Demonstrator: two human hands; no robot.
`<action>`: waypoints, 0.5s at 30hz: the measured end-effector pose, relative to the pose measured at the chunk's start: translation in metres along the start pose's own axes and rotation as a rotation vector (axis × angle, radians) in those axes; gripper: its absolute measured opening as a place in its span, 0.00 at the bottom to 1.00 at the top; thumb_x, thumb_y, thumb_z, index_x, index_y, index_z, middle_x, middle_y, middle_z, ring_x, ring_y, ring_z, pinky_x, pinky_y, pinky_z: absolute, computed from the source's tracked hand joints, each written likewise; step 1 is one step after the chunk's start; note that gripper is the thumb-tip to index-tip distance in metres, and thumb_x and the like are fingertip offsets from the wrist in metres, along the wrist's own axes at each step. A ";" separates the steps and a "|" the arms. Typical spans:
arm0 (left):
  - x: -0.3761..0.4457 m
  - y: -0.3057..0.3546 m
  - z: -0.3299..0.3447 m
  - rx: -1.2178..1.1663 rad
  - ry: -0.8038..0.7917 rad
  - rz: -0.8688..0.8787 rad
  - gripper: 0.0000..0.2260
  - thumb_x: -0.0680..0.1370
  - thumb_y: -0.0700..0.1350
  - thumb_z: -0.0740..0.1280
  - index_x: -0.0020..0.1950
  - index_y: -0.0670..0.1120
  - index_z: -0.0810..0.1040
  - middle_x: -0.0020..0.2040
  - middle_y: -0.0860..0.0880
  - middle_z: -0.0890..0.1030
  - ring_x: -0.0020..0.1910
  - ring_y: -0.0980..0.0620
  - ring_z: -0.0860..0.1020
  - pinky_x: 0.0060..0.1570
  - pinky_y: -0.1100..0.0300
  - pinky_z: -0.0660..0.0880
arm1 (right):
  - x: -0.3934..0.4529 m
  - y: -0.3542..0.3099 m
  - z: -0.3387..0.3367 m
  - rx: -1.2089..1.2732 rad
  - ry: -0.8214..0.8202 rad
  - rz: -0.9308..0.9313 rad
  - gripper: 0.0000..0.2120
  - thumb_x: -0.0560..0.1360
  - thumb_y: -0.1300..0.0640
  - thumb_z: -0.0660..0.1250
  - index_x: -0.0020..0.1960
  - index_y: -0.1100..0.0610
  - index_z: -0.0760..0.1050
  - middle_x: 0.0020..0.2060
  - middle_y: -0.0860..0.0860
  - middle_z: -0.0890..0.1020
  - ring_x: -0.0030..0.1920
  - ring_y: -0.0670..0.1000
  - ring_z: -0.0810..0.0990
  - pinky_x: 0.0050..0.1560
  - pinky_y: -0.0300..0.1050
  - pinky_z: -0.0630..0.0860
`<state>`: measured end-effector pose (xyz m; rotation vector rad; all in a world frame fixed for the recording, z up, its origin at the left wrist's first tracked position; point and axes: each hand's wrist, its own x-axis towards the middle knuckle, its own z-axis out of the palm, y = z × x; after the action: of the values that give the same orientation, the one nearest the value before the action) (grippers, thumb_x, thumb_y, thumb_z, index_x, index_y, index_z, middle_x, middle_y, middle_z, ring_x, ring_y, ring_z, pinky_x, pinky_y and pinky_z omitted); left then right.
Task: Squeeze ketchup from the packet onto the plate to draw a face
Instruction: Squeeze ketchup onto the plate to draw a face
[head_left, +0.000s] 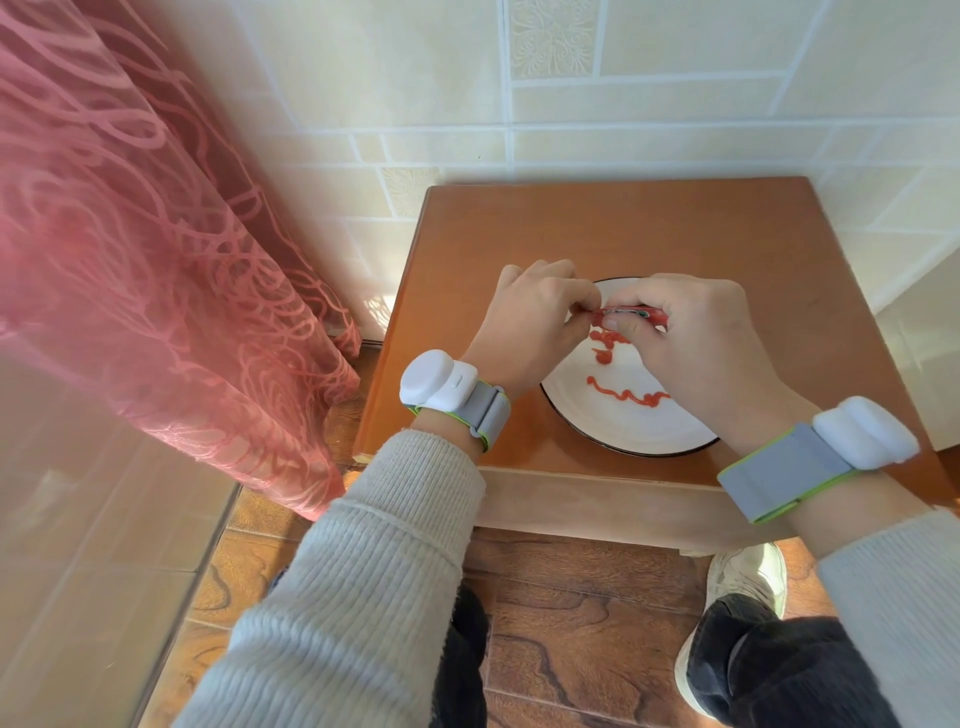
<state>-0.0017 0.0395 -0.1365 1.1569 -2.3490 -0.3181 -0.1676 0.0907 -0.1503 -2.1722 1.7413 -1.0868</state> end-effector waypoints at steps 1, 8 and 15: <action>0.000 0.000 0.000 -0.001 -0.003 -0.004 0.04 0.72 0.39 0.67 0.42 0.46 0.81 0.39 0.47 0.77 0.42 0.46 0.73 0.44 0.52 0.62 | 0.000 0.000 0.000 -0.002 0.001 0.003 0.02 0.76 0.61 0.74 0.48 0.56 0.86 0.38 0.51 0.84 0.40 0.51 0.80 0.42 0.43 0.74; 0.000 -0.002 0.000 0.026 -0.017 -0.003 0.04 0.72 0.38 0.67 0.41 0.45 0.81 0.39 0.46 0.78 0.41 0.45 0.74 0.42 0.54 0.60 | 0.001 0.000 0.004 -0.013 -0.006 -0.013 0.03 0.76 0.61 0.74 0.48 0.57 0.86 0.40 0.51 0.85 0.41 0.50 0.81 0.44 0.38 0.73; 0.000 -0.002 0.000 0.036 -0.009 -0.005 0.05 0.72 0.38 0.66 0.41 0.45 0.81 0.39 0.47 0.78 0.40 0.45 0.73 0.42 0.55 0.59 | 0.002 -0.001 0.005 -0.012 0.003 -0.027 0.03 0.76 0.62 0.74 0.47 0.58 0.86 0.39 0.51 0.86 0.40 0.50 0.81 0.43 0.41 0.75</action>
<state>-0.0010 0.0382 -0.1373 1.1798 -2.3690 -0.2845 -0.1633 0.0877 -0.1522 -2.2090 1.7288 -1.0889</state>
